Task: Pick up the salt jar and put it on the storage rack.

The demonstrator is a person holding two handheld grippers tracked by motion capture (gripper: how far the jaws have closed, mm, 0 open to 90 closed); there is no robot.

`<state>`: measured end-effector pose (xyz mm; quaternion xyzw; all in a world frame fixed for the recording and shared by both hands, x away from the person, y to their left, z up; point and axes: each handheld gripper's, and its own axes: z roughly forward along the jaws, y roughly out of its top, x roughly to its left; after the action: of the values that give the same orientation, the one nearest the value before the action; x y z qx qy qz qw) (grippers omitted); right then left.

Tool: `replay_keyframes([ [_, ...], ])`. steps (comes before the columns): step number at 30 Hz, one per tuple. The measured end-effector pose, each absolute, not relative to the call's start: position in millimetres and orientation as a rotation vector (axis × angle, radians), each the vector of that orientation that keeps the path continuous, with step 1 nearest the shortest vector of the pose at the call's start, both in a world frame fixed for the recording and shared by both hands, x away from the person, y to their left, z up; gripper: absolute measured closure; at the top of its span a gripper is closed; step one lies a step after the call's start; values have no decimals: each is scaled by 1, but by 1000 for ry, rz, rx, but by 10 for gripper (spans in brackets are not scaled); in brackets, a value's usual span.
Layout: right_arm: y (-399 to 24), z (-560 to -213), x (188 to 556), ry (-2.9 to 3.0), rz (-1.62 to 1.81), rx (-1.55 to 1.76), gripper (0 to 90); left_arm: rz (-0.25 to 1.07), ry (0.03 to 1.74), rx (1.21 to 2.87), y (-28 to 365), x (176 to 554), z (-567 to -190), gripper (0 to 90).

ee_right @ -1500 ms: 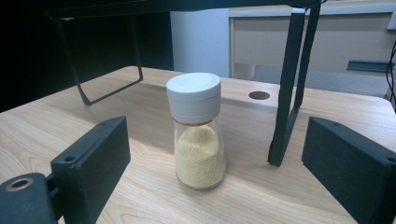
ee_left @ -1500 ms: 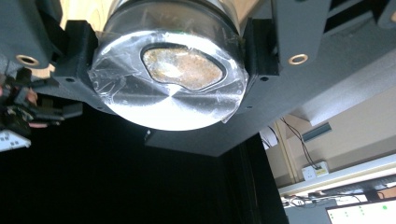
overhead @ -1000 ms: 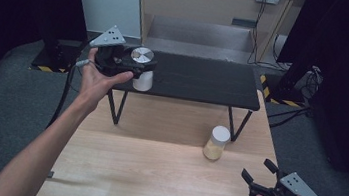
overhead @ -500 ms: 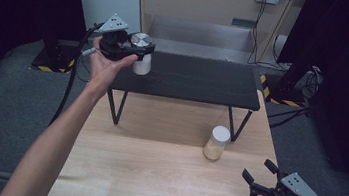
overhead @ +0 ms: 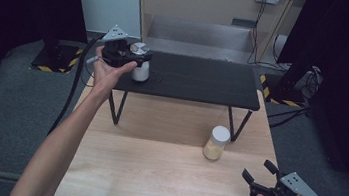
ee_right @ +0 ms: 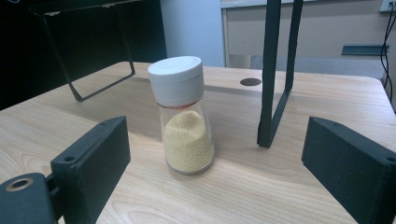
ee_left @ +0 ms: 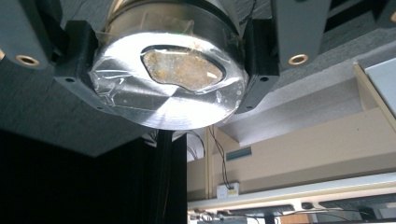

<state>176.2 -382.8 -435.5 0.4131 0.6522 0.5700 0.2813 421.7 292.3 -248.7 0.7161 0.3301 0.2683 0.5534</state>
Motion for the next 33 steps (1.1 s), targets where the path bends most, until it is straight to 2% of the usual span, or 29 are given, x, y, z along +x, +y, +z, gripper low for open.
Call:
replay_keyframes([
  [11,-381,-435,177,1756,1526,1103,80,618,766,1631,298,424,-267,337],
  [12,-381,-435,177,1756,1528,1103,80,633,772,1629,297,423,-267,313],
  [14,-381,-435,177,1755,1529,1097,80,630,800,1606,298,421,-266,159],
  [15,-380,-435,176,1757,1528,1093,79,625,799,1589,300,420,-266,121],
  [18,-380,-434,175,1753,1529,1099,80,614,784,1551,309,415,-263,79],
  [30,-375,-431,175,1767,1548,1045,80,622,644,1539,337,364,-238,87],
  [33,-374,-430,174,1766,1551,1039,80,584,600,1544,343,352,-234,85],
])
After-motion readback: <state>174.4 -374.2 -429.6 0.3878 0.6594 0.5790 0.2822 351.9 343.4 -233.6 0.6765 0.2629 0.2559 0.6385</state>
